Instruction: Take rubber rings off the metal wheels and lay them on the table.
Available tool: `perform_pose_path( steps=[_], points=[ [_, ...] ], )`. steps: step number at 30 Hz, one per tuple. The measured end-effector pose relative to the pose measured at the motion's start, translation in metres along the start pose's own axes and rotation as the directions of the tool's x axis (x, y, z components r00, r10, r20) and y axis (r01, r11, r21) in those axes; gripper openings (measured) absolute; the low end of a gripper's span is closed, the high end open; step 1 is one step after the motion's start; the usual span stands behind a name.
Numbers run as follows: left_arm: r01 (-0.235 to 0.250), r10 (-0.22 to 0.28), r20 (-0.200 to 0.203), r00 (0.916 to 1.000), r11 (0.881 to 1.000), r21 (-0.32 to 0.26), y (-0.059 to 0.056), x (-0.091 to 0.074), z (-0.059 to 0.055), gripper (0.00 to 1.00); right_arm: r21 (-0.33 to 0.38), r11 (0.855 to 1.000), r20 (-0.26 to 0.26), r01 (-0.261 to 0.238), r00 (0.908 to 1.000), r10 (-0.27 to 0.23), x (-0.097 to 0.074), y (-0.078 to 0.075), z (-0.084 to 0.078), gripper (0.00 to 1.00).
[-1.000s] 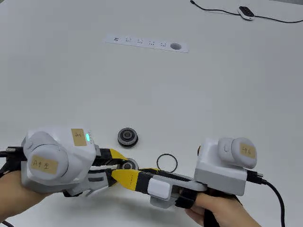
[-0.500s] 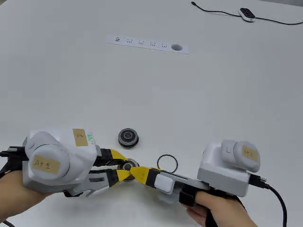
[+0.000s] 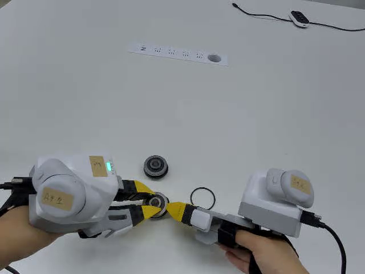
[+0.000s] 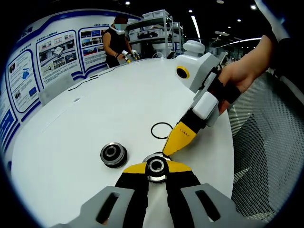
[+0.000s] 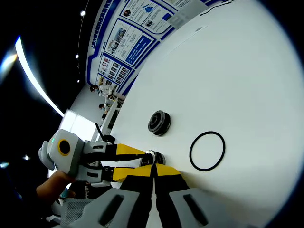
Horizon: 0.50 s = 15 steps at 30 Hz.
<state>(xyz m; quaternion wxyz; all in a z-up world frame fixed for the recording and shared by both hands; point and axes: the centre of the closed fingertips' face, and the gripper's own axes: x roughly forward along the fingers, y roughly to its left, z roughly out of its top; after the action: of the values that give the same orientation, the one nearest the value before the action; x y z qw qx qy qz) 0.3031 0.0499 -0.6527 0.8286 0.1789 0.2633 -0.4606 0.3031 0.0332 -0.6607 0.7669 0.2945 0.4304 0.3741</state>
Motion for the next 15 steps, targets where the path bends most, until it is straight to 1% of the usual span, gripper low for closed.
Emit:
perform_pose_path(
  steps=[15],
  points=[
    [-0.002,0.002,-0.001,1.0000,1.000,-0.001,-0.0014,-0.0001,0.0004,0.13,-0.098,0.995,-0.019,0.022,0.9995,-0.024,-0.0003,0.0050,0.0001,0.01]
  ],
)
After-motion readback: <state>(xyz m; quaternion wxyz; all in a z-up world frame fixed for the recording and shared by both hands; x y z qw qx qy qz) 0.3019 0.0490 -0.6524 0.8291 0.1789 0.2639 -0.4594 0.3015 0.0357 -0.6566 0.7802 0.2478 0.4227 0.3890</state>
